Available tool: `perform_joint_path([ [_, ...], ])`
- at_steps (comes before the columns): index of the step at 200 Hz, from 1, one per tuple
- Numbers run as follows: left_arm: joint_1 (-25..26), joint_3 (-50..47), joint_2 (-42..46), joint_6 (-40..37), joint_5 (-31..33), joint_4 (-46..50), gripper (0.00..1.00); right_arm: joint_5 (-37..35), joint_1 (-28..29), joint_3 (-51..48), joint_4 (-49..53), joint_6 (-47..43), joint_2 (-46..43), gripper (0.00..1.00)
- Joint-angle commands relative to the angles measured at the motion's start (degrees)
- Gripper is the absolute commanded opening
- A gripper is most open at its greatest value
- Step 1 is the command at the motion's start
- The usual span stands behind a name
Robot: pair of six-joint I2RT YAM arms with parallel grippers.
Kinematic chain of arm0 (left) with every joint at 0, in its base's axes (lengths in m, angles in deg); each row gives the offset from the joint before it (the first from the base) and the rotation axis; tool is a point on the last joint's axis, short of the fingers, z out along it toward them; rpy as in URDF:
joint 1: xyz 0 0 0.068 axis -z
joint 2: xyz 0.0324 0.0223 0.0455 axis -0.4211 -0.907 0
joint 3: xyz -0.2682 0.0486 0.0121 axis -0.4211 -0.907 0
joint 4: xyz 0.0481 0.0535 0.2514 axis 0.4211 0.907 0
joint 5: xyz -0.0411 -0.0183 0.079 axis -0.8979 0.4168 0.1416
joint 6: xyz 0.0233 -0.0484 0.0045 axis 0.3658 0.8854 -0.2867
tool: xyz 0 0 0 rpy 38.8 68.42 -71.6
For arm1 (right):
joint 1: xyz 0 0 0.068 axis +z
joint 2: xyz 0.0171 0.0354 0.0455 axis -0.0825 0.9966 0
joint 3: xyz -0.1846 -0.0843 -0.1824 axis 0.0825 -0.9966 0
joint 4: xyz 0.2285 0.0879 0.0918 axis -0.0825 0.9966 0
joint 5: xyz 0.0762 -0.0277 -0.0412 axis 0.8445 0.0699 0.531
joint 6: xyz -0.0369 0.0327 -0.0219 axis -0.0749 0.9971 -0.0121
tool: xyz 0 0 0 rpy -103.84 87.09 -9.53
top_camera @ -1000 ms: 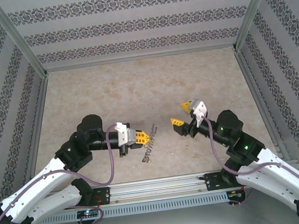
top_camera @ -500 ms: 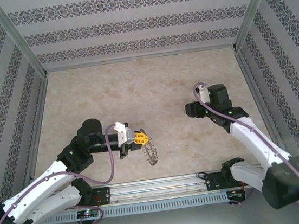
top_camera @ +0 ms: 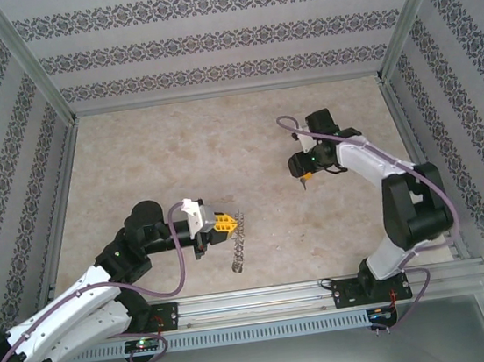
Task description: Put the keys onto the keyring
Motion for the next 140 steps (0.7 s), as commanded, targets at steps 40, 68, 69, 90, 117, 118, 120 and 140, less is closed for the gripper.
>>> perform_joint_path([
  [40,-0.53,-1.08,2.21,1.91,-1.22,-7.27,0.00,-6.26,2.95,8.06,8.68,-5.53,10.39,0.61],
  [68,-0.50,-1.32,2.57,2.00,-1.15,-7.70,0.00,-7.56,2.70,9.45,9.64,-6.77,13.08,0.58],
  [69,-0.50,-1.36,2.59,2.00,-1.12,-7.72,0.00,-7.61,2.70,9.56,9.65,-6.82,13.21,0.58],
  [90,-0.50,-1.60,2.67,2.00,-1.07,-8.10,0.00,-8.31,2.47,10.46,10.14,-7.84,14.85,0.55],
  [117,-0.50,-1.60,2.79,2.03,-1.36,-8.34,0.00,-8.65,2.36,12.31,11.05,-8.54,16.54,0.52],
  [118,-0.50,-1.58,2.79,2.06,-1.31,-8.34,0.00,-8.73,2.35,12.35,11.10,-8.54,16.57,0.51],
  [120,-0.50,-1.58,2.86,2.08,-1.41,-8.34,0.00,-8.78,2.35,12.44,11.14,-8.55,16.65,0.51],
  [140,-0.50,-1.68,3.27,2.08,-1.44,-8.34,0.00,-8.64,2.35,12.83,11.35,-8.92,16.80,0.49],
])
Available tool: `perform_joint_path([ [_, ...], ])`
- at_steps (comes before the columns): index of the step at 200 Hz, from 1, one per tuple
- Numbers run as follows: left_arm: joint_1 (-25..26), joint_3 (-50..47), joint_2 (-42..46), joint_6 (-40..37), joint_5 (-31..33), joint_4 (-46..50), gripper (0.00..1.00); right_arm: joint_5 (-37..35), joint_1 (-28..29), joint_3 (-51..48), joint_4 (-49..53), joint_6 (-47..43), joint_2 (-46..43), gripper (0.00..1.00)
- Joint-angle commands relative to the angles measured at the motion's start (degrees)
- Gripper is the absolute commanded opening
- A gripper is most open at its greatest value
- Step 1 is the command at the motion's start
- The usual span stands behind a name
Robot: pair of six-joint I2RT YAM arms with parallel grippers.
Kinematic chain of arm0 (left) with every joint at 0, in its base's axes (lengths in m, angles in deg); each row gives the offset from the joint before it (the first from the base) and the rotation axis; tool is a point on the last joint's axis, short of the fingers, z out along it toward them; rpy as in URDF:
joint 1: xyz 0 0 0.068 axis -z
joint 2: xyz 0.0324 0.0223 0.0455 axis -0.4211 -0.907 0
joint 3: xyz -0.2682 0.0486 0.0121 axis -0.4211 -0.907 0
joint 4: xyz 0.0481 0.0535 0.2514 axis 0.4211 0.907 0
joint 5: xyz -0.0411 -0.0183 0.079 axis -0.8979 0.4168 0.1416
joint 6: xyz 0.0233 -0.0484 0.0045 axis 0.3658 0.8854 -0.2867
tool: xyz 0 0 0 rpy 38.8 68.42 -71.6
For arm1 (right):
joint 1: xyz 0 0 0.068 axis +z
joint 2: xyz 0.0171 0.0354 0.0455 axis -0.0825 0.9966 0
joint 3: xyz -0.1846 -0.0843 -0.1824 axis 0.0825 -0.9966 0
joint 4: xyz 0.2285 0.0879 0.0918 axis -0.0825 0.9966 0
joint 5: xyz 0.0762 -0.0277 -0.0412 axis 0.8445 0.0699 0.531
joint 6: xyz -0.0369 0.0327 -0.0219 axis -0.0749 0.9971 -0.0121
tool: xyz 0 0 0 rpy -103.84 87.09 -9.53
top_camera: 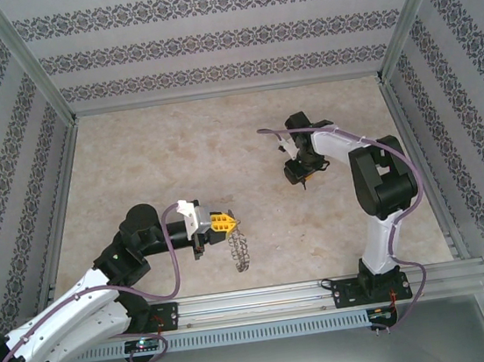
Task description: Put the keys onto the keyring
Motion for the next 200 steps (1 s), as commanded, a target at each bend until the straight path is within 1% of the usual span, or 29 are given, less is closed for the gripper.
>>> perform_joint_path([
  [1,-0.50,-0.36,1.57,0.77,-1.16,-4.60,0.00,-1.49,-0.38,1.94,2.03,-1.50,0.83,0.49],
  [37,-0.50,-0.36,1.79,0.77,-1.25,-4.60,0.00,-1.15,-0.22,1.88,2.84,-1.93,0.99,0.46],
  [90,-0.50,-0.63,2.19,1.18,-1.60,-5.20,0.00,-0.76,-0.09,1.06,2.51,-2.10,1.15,0.45],
  [132,-0.50,-1.46,4.38,1.87,-1.80,-6.10,0.00,-0.69,-0.13,2.35,2.70,-2.24,2.21,0.39],
  [170,-0.50,-1.35,4.40,1.61,-1.76,-6.01,0.00,-0.60,-0.12,2.56,3.21,-2.44,2.44,0.37],
  [200,-0.50,-1.29,4.18,1.58,-1.86,-6.08,0.00,-0.51,0.01,2.38,3.29,-2.52,2.37,0.33],
])
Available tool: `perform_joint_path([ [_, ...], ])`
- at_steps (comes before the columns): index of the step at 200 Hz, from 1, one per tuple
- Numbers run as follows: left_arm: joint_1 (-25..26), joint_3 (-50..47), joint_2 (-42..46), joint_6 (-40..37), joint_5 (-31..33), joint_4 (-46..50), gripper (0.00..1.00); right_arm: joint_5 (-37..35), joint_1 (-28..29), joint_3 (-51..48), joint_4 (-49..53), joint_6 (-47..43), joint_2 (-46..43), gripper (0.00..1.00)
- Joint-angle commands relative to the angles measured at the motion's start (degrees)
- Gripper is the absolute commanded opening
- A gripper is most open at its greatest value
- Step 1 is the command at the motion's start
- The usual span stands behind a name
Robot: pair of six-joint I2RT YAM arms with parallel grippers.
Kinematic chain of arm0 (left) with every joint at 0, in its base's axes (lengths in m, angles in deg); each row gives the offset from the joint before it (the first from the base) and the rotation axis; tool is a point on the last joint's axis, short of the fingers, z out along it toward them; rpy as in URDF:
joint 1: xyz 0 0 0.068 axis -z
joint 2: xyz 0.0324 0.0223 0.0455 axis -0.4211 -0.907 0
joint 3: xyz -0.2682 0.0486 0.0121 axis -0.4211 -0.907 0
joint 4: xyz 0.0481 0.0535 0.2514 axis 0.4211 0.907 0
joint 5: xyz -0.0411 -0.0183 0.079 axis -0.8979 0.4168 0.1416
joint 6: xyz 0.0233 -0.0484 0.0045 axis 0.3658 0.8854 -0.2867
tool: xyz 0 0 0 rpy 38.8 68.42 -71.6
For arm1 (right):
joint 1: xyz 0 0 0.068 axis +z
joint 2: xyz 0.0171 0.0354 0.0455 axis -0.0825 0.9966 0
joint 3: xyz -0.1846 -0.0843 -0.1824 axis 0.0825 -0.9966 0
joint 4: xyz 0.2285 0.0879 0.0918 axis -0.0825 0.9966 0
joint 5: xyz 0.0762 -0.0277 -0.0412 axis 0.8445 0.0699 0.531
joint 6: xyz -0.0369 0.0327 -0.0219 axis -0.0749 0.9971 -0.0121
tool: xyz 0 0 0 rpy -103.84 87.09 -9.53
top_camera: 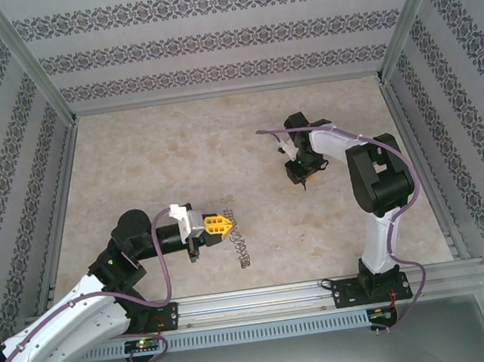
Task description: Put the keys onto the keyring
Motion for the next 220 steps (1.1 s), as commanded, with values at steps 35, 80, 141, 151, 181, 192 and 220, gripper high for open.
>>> perform_joint_path([
  [35,-0.50,-0.18,0.71,0.91,-1.23,-4.61,0.00,-0.31,0.26,1.04,1.79,-0.89,0.45,0.29],
  [80,-0.50,-0.34,0.53,0.91,-1.29,-4.76,0.00,-1.00,0.56,0.48,2.25,-0.80,-1.16,0.27],
  [141,-0.50,-0.44,0.66,1.00,-1.56,-4.96,0.00,-0.52,0.86,-0.14,2.95,-0.82,-2.29,0.29],
  [151,-0.48,-0.44,0.82,1.08,-1.56,-4.96,0.00,-0.47,0.83,-0.14,2.97,-0.81,-2.10,0.29],
  [181,-0.50,-0.44,1.23,1.14,-1.56,-4.70,0.00,-0.26,0.96,-0.23,2.98,-0.82,-1.66,0.29],
  [192,-0.50,-0.44,1.24,1.08,-1.60,-4.70,0.00,-0.19,0.92,-0.23,2.97,-0.77,-1.48,0.29],
  [220,-0.50,-0.43,1.41,1.08,-1.57,-4.61,0.00,0.00,1.10,-0.14,2.90,-0.83,-1.23,0.28],
])
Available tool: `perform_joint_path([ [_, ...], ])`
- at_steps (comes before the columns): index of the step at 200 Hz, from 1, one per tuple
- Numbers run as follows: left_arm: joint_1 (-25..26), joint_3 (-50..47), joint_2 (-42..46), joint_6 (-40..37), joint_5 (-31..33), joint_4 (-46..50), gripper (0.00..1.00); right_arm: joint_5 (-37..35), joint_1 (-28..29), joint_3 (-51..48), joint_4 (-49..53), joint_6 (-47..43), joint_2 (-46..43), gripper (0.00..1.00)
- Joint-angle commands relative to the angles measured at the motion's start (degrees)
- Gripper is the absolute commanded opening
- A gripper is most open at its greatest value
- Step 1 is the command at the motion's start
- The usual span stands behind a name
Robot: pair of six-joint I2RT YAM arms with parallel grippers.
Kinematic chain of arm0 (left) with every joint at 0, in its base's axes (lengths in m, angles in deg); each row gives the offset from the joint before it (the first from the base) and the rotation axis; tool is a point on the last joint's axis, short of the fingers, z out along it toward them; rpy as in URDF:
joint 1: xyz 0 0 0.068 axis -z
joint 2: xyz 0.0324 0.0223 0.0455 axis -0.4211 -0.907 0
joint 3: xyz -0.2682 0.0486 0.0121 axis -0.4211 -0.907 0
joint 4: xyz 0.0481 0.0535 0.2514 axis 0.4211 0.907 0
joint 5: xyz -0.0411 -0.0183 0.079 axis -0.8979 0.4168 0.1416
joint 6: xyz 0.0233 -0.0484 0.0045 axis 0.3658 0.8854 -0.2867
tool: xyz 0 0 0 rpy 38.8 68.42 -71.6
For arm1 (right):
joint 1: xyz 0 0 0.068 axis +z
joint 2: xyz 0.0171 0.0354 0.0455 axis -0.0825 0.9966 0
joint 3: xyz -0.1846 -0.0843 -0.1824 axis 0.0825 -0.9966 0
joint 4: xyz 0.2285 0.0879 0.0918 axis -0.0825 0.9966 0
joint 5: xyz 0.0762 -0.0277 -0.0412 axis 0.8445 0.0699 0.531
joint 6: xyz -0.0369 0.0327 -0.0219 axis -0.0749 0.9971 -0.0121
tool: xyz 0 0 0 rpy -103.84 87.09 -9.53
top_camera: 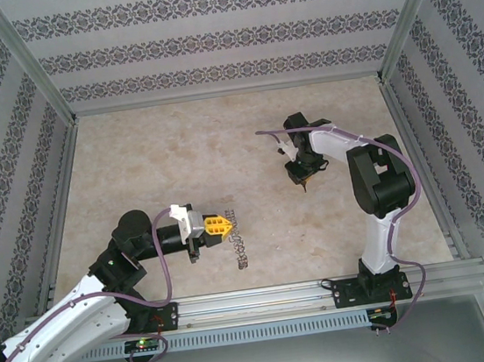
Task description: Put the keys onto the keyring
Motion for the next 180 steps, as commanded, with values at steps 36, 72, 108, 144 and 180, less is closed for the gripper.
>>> perform_joint_path([
  [36,-0.50,0.09,1.46,0.56,-1.52,-4.41,0.00,0.27,0.72,-0.20,1.69,-0.93,-0.30,0.27],
  [72,-0.50,0.10,1.54,0.56,-1.45,-4.41,0.00,0.34,0.81,-0.21,1.90,-1.07,-0.65,0.25],
  [108,-0.50,0.08,1.96,0.56,-1.27,-4.15,0.00,0.77,0.93,-0.12,2.23,-1.16,-0.64,0.20],
  [144,-0.50,0.12,2.07,0.56,-1.27,-4.06,0.00,0.72,1.06,-0.38,2.40,-1.17,-1.16,0.18],
  [180,-0.50,0.09,2.20,0.47,-1.18,-3.97,0.00,0.79,1.07,-0.38,2.51,-1.15,-1.15,0.14],
])
